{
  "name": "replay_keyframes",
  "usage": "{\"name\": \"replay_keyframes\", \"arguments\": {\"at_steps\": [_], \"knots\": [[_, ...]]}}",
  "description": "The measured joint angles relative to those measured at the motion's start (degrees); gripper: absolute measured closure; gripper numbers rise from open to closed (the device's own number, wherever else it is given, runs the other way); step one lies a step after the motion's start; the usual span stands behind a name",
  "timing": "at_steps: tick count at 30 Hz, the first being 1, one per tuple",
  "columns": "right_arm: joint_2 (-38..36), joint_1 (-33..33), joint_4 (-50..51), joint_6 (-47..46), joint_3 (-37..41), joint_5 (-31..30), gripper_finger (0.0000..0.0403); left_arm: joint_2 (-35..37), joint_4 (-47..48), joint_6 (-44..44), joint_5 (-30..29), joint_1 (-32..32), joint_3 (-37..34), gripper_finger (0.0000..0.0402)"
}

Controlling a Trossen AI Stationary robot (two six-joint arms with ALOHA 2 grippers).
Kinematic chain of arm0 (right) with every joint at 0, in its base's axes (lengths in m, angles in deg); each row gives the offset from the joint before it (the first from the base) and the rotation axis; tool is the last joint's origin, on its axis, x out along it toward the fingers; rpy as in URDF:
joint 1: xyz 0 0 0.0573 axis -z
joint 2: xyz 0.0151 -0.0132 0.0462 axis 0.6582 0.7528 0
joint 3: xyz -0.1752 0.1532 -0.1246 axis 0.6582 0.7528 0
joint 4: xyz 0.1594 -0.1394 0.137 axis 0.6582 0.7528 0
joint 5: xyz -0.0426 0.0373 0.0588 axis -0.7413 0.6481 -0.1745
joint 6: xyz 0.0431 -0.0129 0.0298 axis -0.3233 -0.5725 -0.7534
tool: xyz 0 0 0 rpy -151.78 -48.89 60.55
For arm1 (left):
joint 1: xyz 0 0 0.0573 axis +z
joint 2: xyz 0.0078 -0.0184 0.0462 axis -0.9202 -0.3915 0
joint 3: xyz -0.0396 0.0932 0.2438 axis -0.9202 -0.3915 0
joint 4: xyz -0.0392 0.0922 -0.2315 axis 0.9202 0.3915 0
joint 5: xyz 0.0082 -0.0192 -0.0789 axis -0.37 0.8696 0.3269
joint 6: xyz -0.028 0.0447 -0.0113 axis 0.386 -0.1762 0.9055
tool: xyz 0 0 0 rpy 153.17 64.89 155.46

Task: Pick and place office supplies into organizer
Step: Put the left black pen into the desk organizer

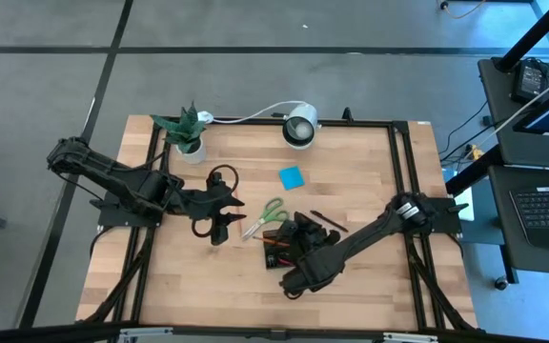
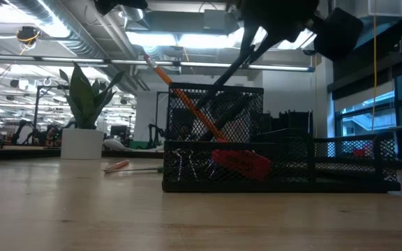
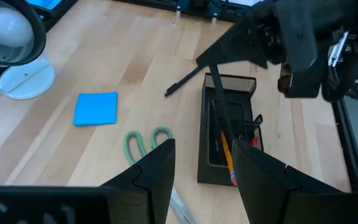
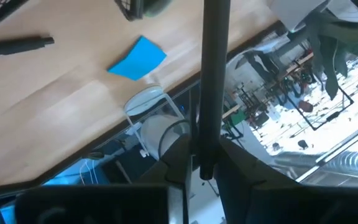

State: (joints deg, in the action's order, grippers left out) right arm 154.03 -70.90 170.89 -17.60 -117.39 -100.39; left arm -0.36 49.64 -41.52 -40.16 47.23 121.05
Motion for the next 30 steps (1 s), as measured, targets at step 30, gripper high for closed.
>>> {"name": "replay_keyframes", "arguments": {"at_steps": [30], "knots": [[3.1, 0.2, -1.3, -1.7, 0.0, 4.7, 0.0315, 0.0, 0.0, -0.1, 0.2, 0.0, 0.0, 0.0249]]}}
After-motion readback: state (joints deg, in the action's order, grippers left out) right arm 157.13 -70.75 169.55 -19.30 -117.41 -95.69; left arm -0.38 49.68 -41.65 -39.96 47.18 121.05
